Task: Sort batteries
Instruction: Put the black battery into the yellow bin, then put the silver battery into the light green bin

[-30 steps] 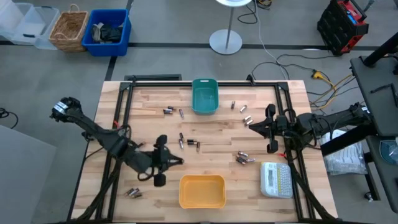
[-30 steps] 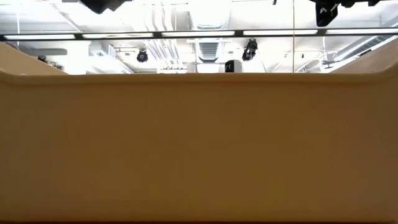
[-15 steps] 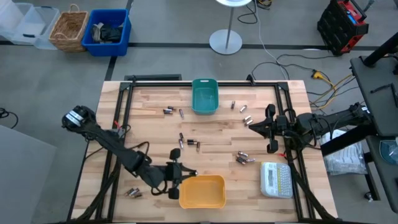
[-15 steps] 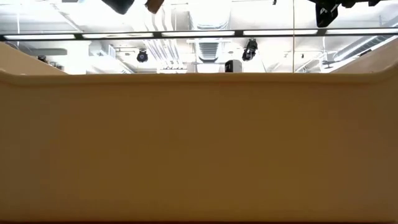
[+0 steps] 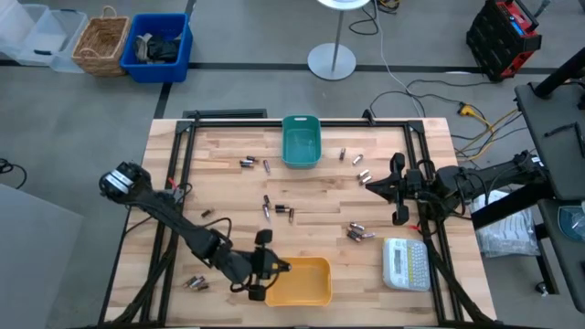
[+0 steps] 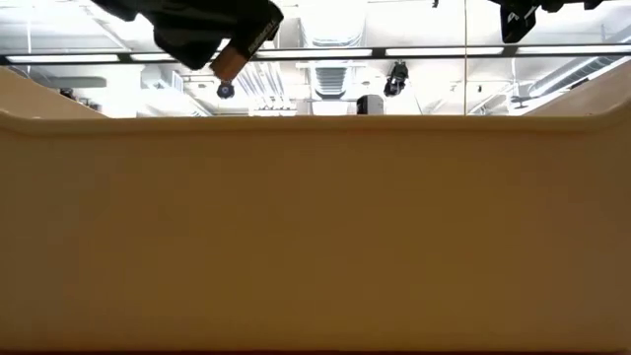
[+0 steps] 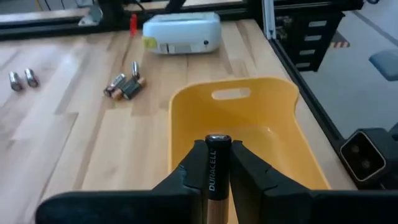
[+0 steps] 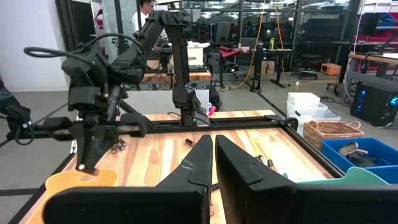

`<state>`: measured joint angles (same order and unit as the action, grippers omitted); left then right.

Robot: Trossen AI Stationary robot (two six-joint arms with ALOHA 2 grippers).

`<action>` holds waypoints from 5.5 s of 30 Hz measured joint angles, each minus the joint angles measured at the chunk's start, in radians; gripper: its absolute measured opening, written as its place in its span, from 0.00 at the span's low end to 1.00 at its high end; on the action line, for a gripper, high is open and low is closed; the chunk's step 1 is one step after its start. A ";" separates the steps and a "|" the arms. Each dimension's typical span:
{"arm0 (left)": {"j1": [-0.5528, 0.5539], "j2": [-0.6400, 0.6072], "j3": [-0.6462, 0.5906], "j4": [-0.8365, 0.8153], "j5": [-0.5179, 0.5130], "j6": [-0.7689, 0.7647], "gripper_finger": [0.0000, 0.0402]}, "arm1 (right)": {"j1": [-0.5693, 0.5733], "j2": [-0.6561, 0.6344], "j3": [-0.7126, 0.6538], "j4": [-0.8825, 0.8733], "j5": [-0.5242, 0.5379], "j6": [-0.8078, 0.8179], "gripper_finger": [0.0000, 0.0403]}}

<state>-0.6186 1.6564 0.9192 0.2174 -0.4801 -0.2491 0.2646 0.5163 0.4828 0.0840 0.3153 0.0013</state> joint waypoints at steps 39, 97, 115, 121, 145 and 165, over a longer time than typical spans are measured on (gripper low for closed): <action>0.001 -0.004 0.000 -0.082 -0.008 -0.081 0.27 | 0.000 0.000 0.000 0.004 0.000 0.030 0.03; -0.015 -0.663 -0.303 -0.428 -0.474 0.152 0.28 | -0.081 0.861 0.712 -0.799 -0.052 0.395 0.03; -0.014 -0.659 -0.253 -0.460 -0.505 0.186 0.28 | -0.091 0.928 0.601 -1.103 -0.235 0.625 0.03; -0.014 -0.659 -0.253 -0.457 -0.505 0.176 0.28 | -0.054 0.918 0.466 -1.048 -0.288 0.565 0.03; -0.015 -0.659 -0.254 -0.458 -0.505 0.159 0.25 | -0.007 0.887 0.339 -0.844 -0.295 0.608 0.03; -0.014 -0.659 -0.254 -0.457 -0.505 0.159 0.24 | -0.007 0.893 0.321 -0.806 -0.261 0.556 0.46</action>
<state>-0.6331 0.9974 0.6651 -0.2394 -0.9855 -0.0906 0.2573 1.4090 0.8039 -0.7220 0.0545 0.5569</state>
